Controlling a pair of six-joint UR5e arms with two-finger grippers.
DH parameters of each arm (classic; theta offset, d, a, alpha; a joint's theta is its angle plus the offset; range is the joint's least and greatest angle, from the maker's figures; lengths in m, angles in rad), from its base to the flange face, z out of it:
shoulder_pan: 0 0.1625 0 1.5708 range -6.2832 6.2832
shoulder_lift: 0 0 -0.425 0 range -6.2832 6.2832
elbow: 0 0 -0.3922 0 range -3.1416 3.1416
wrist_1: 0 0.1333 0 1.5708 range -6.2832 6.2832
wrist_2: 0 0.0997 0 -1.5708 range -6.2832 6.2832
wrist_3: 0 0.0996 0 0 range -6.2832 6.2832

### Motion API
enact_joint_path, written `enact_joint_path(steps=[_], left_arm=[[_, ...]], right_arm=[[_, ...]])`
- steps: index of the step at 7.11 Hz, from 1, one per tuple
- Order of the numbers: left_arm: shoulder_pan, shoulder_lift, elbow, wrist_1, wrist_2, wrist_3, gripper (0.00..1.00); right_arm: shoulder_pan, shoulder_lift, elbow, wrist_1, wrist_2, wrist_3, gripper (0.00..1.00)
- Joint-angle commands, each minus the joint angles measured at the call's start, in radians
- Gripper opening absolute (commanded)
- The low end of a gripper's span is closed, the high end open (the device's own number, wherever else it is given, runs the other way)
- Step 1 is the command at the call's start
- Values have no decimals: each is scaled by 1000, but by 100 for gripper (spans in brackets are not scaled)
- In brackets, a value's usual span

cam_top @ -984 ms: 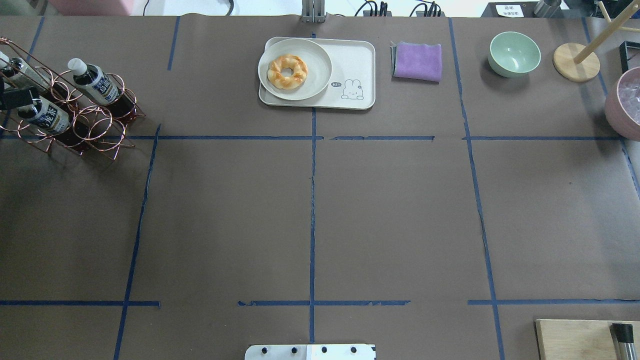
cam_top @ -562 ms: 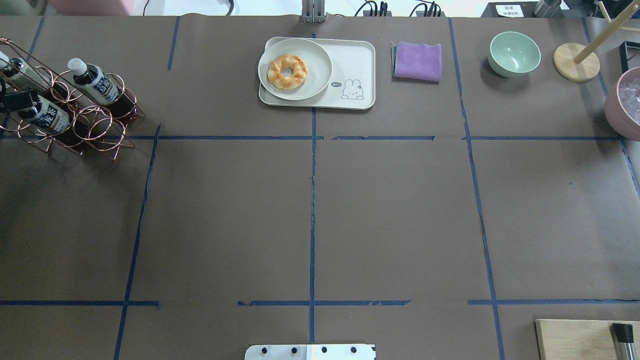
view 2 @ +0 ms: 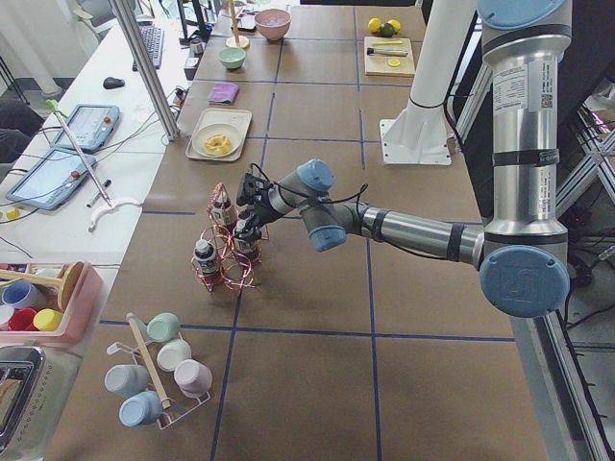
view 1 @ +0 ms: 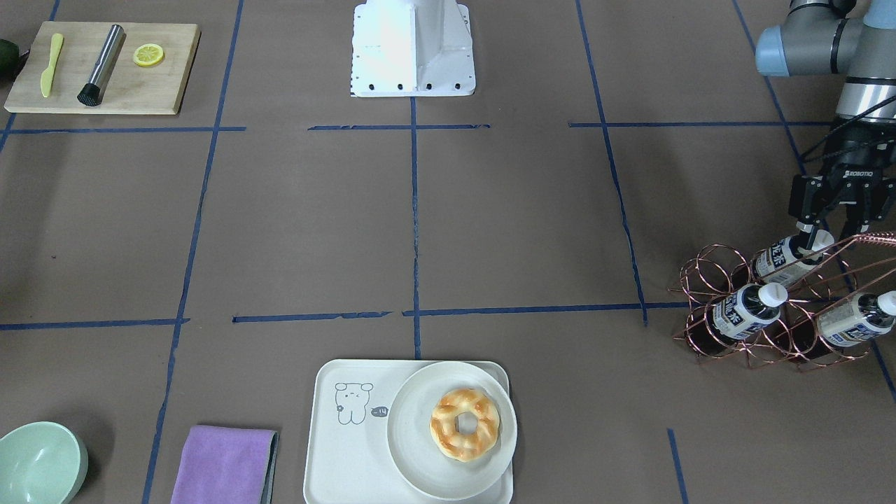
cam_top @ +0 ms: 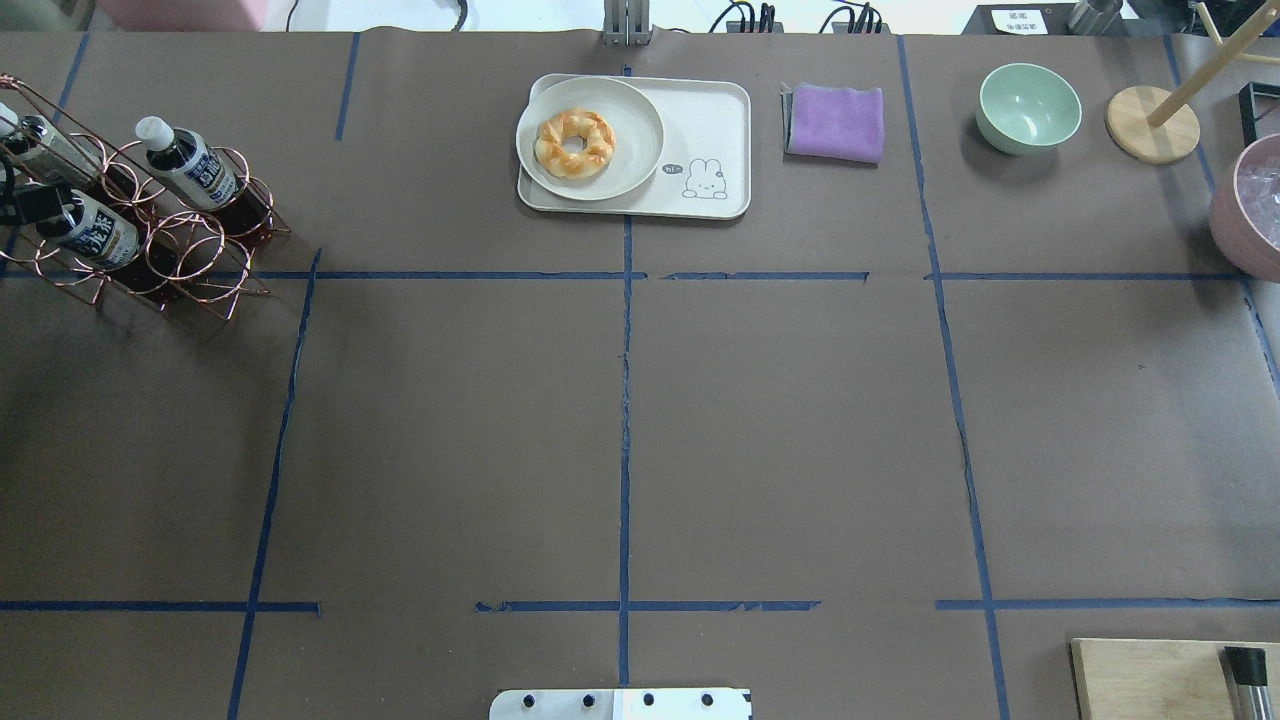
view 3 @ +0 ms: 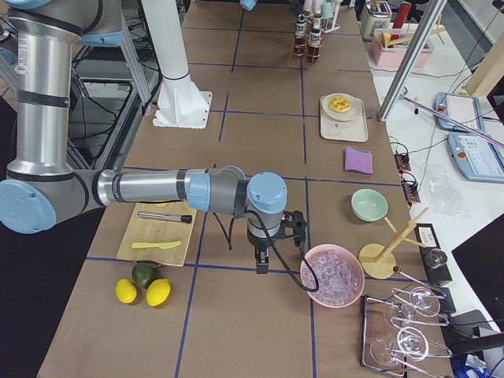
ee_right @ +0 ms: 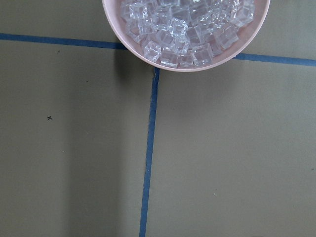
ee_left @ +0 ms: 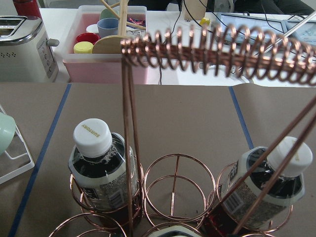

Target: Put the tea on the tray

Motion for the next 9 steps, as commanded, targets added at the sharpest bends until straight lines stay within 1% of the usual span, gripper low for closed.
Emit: enact_joint_path(steps=[1,3,5,6,7,9], left_arm=[[2,-4,2,0,-1,-2,66],[2,-9,2,0,-1,-2,65],[3,-9,4,2,-2,-2,62],[3,-9,5,0,-42,-2,60],[2,-9,7,0,-50,0,57],[2,-9,8,0,-50,0,57]], right_arm=[[1,0,0,-1,0,0,100],[-1,0,-2,-1,0,0,100],[-1,0,-3,1,0,0,100],[-1,0,-3,-1,0,0,100],[-1,0,-3,1,-1,0,100],[1,0,-3,1,0,0,100]])
